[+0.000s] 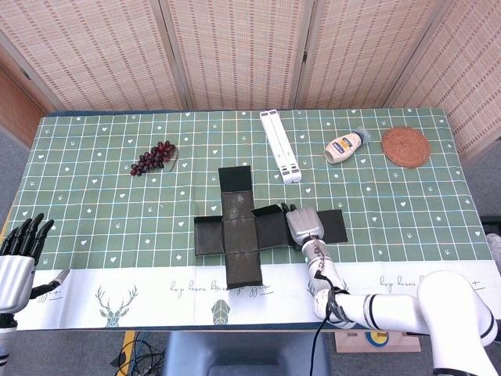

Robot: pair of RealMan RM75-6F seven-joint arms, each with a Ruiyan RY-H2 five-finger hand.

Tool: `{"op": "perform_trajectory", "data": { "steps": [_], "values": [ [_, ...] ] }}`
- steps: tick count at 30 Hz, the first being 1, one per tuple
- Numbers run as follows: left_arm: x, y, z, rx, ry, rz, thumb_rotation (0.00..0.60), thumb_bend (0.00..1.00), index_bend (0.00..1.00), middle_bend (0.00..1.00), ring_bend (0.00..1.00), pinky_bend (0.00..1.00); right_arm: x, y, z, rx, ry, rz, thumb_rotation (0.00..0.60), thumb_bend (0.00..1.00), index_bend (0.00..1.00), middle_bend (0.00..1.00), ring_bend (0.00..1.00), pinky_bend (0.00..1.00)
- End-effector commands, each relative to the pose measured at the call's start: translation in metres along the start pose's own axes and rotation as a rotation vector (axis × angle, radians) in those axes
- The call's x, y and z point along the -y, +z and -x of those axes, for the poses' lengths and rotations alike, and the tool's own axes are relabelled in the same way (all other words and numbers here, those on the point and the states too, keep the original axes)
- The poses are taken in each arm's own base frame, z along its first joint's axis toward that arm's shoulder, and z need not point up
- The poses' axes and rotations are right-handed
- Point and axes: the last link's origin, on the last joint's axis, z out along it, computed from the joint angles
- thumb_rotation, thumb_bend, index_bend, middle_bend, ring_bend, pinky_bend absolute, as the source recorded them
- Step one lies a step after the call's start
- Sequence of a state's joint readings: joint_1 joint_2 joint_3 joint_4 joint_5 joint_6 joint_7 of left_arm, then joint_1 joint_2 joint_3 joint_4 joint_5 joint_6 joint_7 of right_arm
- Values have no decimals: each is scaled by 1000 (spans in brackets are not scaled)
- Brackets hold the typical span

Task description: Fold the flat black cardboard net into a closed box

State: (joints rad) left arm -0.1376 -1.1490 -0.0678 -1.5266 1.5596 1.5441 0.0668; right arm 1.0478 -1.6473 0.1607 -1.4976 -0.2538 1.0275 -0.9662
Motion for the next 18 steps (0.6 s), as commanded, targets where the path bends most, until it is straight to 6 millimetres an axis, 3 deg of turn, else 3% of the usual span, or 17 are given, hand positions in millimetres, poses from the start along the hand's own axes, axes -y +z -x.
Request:
{"op": "perform_trajectory", "data": {
  "steps": [1,7,12,14,16,18],
  "values": [
    [-2,4,1,-7,-1,15,600,182,73,0,20,120,1,-2,-3,-18,8,-12,600,292,146,264,787,933],
    [-11,26,4,-23,-13,91,600,182,168,48,109,181,0,-8,-10,-49,24,-48,600,310,213,315,805,936],
    [-27,52,13,-30,-36,174,600,182,272,187,365,467,1,-13,-10,-65,36,-80,600,310,224,316,805,936],
    [-34,61,20,-21,-53,202,600,182,325,302,513,599,2,-14,-9,-69,39,-92,600,310,225,316,805,936],
    [-40,73,31,-2,-55,223,600,183,383,381,624,678,3,-15,-8,-75,48,-107,600,310,225,316,808,936],
    [-47,83,40,8,-50,240,600,183,413,399,691,715,4,-16,-8,-88,48,-120,600,310,227,319,814,936]
  ]
}}
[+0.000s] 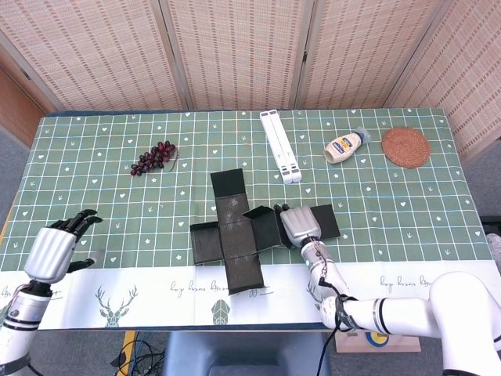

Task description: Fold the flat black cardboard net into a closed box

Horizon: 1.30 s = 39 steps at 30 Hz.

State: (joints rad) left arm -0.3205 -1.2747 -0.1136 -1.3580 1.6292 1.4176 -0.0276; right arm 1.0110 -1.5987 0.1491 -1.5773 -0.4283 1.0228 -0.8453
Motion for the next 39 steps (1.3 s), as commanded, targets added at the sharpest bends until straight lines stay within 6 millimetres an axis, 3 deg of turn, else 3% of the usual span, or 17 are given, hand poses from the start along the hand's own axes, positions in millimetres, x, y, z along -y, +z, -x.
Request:
{"op": "perform_trajectory", "data": {
  "steps": [1,11,21,24,39],
  "values": [
    [-9,22,17,11,-11,36,600,182,412,400,704,718,1,-2,2,-17,3,-23,600,310,230,321,817,936],
    [-39,48,56,100,-34,84,600,125,206,239,711,694,2,-9,7,-61,-28,-49,600,309,246,333,829,936],
    [-74,67,89,145,38,163,600,120,24,127,650,505,-4,-11,15,-58,-33,-55,600,310,248,335,832,936],
    [-80,71,95,157,56,185,600,120,0,91,633,461,-5,-12,14,-69,-35,-57,600,309,251,335,832,936],
    [-90,85,114,124,107,172,600,120,0,72,622,441,-4,-18,13,-109,-29,-93,600,310,270,349,837,936]
  ]
}}
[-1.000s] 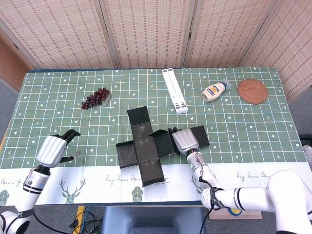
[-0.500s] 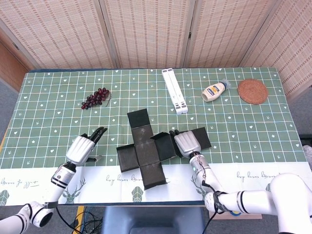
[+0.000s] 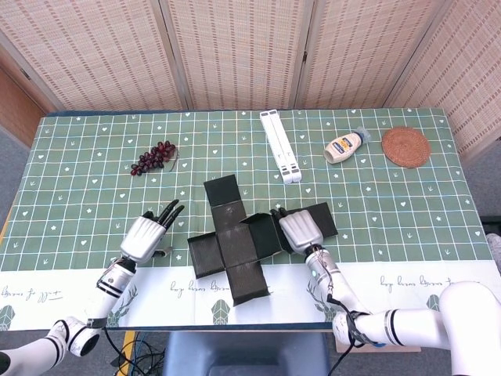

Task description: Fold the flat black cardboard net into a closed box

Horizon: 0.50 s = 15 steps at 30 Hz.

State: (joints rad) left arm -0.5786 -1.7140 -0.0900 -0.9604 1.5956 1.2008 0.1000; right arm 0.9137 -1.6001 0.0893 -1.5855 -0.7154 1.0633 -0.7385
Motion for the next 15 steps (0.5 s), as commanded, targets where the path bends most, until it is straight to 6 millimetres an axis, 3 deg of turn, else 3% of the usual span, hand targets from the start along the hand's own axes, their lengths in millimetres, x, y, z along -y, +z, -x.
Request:
{"op": "perform_trajectory", "data": {
  "steps": [1,15],
  "values": [
    [-2,3,4,-1,-8,-10,600,120,0,72,621,441,1,0,0,-5,3,-5,600,310,270,349,837,936],
    [-18,15,12,4,-18,2,600,120,0,61,612,438,5,3,0,-18,4,-18,600,312,275,354,843,936]
  ]
}}
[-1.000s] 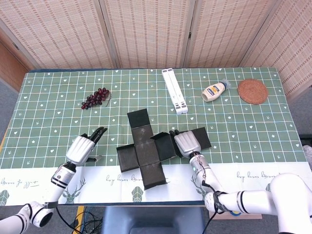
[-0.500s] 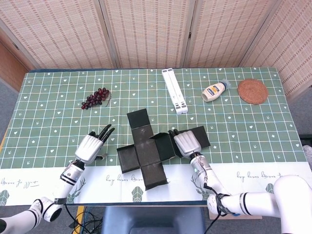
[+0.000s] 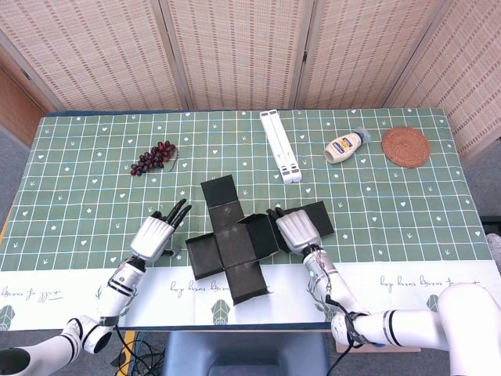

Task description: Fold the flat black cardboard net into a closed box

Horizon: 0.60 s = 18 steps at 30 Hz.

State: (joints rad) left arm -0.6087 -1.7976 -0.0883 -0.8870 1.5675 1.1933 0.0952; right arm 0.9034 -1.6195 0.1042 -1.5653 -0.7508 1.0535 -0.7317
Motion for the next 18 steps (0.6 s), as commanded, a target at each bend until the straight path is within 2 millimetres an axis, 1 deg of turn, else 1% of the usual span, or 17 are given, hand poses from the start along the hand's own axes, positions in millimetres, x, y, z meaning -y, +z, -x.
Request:
{"op": "perform_trajectory", "data": {
  "steps": [1,9,14,18],
  "values": [
    [-2,3,1,8,0,3,600,120,0,61,611,438,1,1,0,1,1,-1,600,315,275,355,842,936],
    [-11,4,1,11,-76,17,600,120,0,61,607,439,4,3,-1,-5,4,-3,600,325,275,355,843,936],
    [-20,4,-5,-2,-183,23,600,120,0,59,602,438,7,6,-2,-13,7,-11,600,326,275,355,843,936],
    [-26,3,-14,-6,-254,36,600,120,0,46,590,439,11,7,-3,-15,15,-25,600,327,275,355,843,936]
  ]
}}
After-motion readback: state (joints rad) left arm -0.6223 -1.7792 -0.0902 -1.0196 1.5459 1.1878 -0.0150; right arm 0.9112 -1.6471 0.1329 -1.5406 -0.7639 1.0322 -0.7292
